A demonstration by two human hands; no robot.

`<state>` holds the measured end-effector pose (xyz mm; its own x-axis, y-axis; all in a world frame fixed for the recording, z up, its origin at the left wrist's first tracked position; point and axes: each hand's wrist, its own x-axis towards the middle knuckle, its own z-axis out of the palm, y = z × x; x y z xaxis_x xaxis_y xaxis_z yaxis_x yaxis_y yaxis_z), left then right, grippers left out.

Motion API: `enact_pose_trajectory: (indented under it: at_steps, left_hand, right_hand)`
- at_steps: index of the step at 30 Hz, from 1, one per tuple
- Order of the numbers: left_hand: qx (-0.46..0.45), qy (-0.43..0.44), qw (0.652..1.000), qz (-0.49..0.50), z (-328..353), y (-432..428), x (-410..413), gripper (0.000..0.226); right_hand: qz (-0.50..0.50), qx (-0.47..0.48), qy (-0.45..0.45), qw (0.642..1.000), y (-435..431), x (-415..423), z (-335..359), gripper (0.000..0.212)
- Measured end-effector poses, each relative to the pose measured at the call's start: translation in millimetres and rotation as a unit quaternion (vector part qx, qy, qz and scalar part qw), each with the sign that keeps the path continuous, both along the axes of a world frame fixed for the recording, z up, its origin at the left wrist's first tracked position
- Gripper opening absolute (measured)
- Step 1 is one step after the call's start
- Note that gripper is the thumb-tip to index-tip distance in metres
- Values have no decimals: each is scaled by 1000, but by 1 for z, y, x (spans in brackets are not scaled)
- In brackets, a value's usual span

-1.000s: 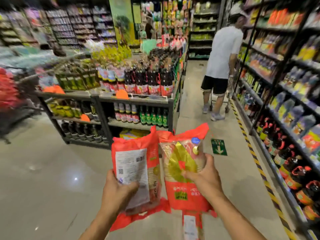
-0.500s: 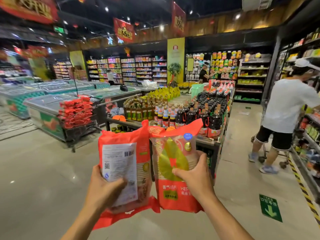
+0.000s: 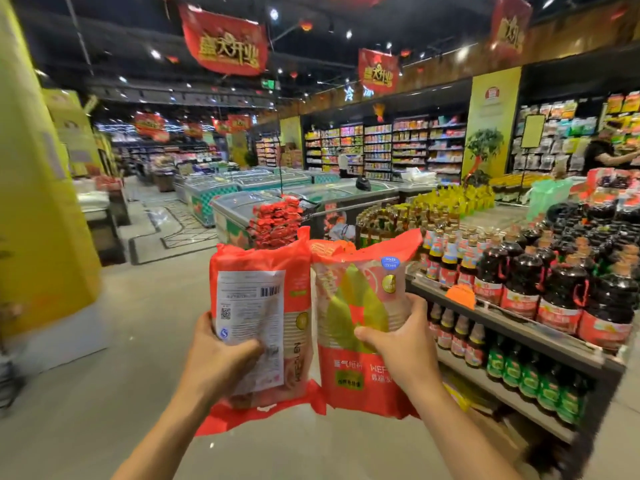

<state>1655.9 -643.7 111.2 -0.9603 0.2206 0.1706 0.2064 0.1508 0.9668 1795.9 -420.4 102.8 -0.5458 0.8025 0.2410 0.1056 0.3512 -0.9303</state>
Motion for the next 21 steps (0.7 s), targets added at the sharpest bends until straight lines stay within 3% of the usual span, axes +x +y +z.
enact_pose_trajectory:
  at_steps: [10,21]
  left_hand:
    - [7,12,993,116,12,-1,-37,72]
    - [13,19,983,185,13,-19,-120,67]
  right_hand:
    - [115,6,3,993,28,-106,3,88]
    - [202,12,11,979,20,-223,14,77]
